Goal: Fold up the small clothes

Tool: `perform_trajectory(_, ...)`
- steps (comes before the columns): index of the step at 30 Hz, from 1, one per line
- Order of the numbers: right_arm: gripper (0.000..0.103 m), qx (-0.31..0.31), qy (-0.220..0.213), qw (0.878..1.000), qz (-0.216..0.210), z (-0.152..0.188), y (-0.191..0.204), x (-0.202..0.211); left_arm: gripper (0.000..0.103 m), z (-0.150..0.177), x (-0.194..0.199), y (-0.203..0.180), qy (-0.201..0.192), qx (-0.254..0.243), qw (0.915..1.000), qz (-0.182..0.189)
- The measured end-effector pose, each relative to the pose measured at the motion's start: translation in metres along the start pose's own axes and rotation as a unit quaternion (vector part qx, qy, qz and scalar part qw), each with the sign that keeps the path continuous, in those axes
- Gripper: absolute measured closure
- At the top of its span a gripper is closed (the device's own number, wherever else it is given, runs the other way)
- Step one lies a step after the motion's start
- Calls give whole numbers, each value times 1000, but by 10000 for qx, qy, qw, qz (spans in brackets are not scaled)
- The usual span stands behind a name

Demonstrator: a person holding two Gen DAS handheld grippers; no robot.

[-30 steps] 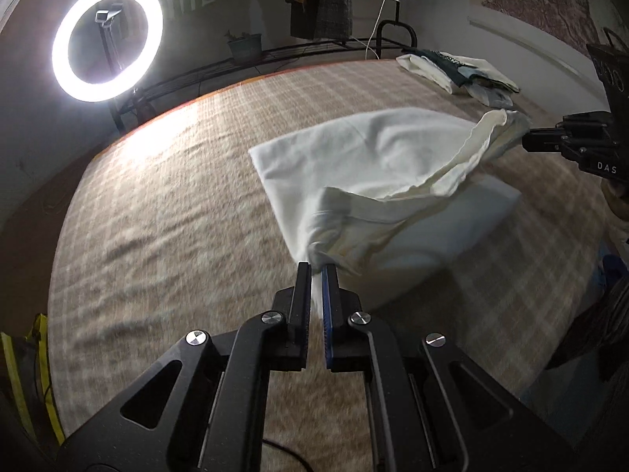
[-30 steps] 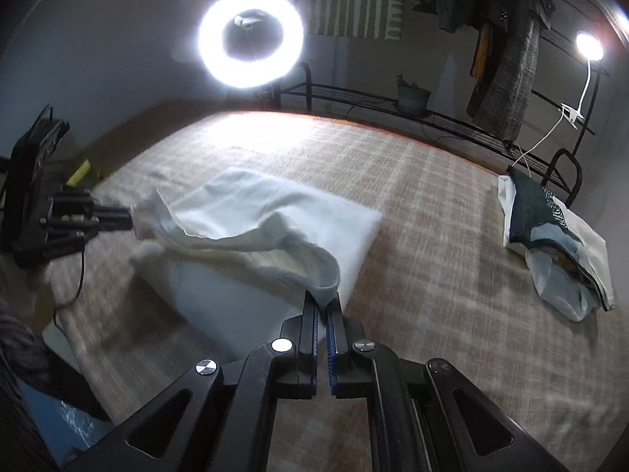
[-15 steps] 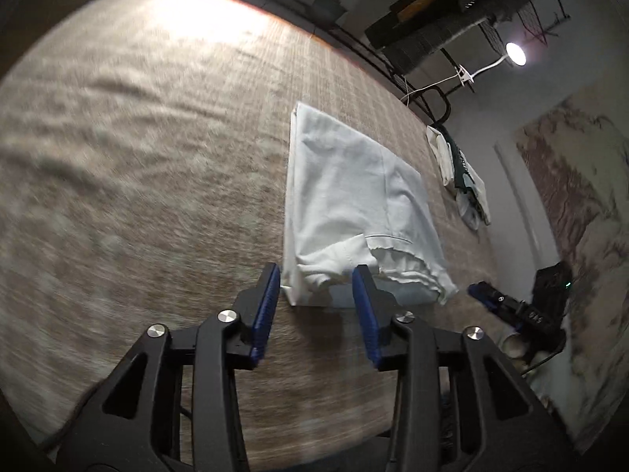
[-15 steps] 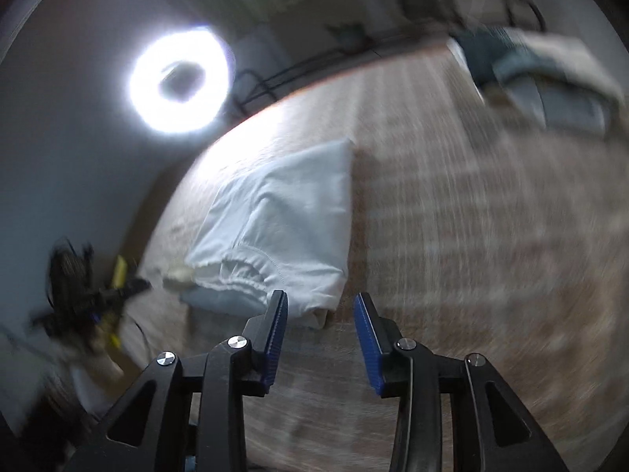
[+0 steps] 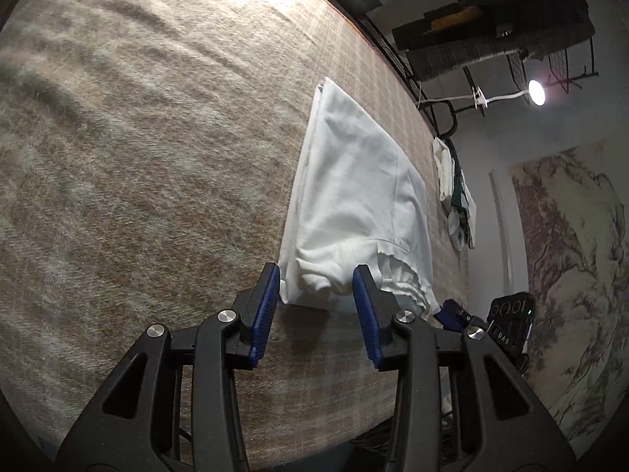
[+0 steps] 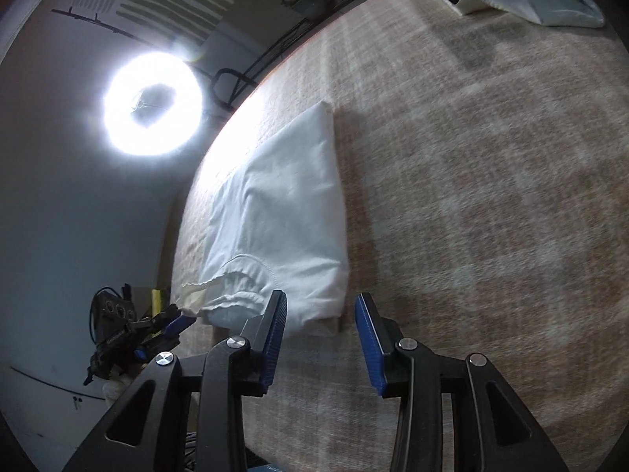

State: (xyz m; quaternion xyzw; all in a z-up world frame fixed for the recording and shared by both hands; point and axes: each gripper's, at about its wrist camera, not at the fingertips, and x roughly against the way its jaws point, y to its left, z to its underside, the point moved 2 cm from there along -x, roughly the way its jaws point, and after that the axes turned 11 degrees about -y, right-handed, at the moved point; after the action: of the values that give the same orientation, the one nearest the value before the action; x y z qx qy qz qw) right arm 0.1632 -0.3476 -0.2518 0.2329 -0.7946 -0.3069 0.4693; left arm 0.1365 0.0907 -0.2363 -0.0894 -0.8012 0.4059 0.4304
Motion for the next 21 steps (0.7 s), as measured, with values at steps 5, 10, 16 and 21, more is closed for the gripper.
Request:
perform_trajectory(5, 65, -133, 38, 9999, -48, 3, 1, -8, 65, -6, 1, 5, -16, 201, 9998, -8)
perform_trajectory(10, 67, -169, 21, 9999, -21, 3, 2, -13, 75, 5, -17, -4, 293, -72, 9994, -196)
perform_trajectory(16, 87, -37, 126, 9999, -9, 4, 6, -19, 98, 8, -12, -8, 154, -411, 9984, -360)
perform_trajectory(21, 101, 148, 69, 9999, -49, 5, 18, -19, 99, 3, 0, -14, -33, -555, 9981, -258)
